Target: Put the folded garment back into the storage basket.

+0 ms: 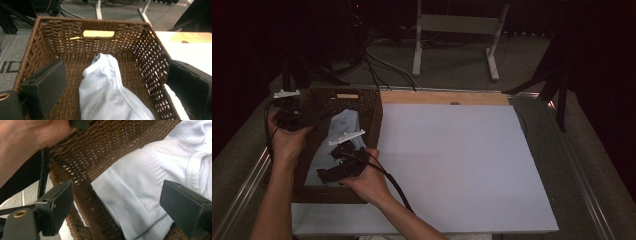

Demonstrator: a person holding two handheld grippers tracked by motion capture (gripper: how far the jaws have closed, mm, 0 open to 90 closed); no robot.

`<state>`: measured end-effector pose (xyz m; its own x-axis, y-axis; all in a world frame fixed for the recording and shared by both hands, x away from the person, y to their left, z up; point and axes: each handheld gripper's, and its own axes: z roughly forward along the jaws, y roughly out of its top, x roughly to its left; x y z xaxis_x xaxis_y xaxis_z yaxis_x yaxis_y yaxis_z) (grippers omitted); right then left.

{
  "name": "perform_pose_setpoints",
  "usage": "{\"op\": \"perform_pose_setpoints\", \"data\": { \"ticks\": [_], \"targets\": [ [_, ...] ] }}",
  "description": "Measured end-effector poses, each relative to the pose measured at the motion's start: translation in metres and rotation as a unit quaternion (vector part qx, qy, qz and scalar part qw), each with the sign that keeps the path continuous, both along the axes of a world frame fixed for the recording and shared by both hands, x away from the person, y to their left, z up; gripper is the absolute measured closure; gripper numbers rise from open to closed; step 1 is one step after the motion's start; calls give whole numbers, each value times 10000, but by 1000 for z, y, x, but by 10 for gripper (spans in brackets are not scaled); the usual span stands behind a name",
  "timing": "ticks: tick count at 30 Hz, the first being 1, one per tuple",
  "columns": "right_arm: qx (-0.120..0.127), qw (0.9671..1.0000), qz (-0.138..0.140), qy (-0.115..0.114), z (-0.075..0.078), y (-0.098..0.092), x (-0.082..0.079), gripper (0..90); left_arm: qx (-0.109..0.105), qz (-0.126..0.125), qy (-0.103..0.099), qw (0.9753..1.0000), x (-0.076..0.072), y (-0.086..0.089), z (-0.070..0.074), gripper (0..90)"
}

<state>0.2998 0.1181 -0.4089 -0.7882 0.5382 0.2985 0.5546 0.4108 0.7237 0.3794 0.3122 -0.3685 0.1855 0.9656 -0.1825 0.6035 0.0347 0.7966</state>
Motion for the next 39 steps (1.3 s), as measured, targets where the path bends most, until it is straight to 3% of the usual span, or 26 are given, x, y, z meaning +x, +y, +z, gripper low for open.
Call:
{"op": "perform_pose_setpoints", "data": {
  "ticks": [15, 27, 32, 39],
  "targets": [
    [142, 9998, -47, -133, 3, -12, 5, 101, -153, -141, -193, 9996, -3, -6, 3, 50],
    [187, 9993, -188, -245, 6, -27, 13, 101, -79, -190, -301, 9993, -6, -12, 6, 49],
    [206, 9992, -200, -279, 7, -31, 15, 100, 85, -230, -258, 9994, -8, -16, 5, 49],
    [222, 9989, -254, -313, 7, -39, 19, 99, 62, -272, -332, 9991, -12, -18, 6, 49]
  ]
}}
